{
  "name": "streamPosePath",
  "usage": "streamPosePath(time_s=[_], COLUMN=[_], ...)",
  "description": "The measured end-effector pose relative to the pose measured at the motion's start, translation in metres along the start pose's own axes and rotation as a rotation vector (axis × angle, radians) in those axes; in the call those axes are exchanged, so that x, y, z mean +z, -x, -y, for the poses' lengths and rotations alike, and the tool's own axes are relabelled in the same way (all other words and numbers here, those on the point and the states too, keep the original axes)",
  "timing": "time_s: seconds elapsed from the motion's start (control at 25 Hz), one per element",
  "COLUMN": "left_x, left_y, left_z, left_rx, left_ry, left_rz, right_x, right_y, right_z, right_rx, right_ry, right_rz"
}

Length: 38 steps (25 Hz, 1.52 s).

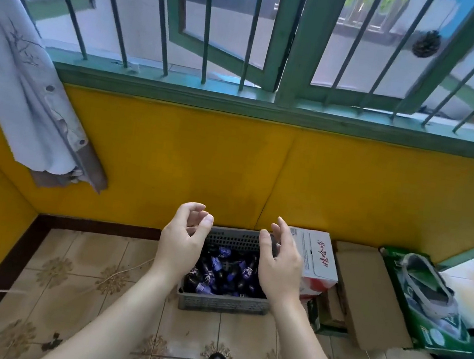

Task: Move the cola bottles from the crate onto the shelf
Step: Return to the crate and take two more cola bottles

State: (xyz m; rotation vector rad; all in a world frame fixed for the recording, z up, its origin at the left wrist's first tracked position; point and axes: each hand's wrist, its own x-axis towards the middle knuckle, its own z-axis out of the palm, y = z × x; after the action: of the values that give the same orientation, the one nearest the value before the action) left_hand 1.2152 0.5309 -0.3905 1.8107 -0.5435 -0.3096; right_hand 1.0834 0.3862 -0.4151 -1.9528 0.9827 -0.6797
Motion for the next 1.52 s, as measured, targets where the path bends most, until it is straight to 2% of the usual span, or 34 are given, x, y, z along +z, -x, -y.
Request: streamPosePath(time_s=[0.28,0.56,0.8,0.96,1.16,1.36,1.52], left_x=[0.059,0.087,0.109,0.140,0.213,0.288,0.338], left_y=[-0.112,-0.162,-0.195,-0.202,-0.206,-0.210,-0.212], left_z=[0.043,0.117,0.206,0.282,0.390,0.509,0.591], left_rx=[-0.194,-0.365,-0.460,-0.460,-0.487,-0.497,-0.487], left_ry=[-0.061,-0.090,-0.113,-0.218,-0.312,-0.344,-0.346], left_rz=[0.055,0.169,0.317,0.457,0.626,0.686,0.711], right_x=[0.037,0.087,0.128,0.165,0.217,0.268,0.300], right_y=[-0.127,-0.184,-0.197,-0.198,-0.203,-0.203,-0.209], right_z=[-0.055,-0.110,-0.186,-0.255,-0.375,-0.504,-0.579], right_rx=[0.075,0.133,0.208,0.206,0.136,0.008,-0.152], right_ry=[0.116,0.318,0.461,0.587,0.764,0.871,0.992], right_rz=[0.192,0.362,0.415,0.477,0.633,0.752,0.873])
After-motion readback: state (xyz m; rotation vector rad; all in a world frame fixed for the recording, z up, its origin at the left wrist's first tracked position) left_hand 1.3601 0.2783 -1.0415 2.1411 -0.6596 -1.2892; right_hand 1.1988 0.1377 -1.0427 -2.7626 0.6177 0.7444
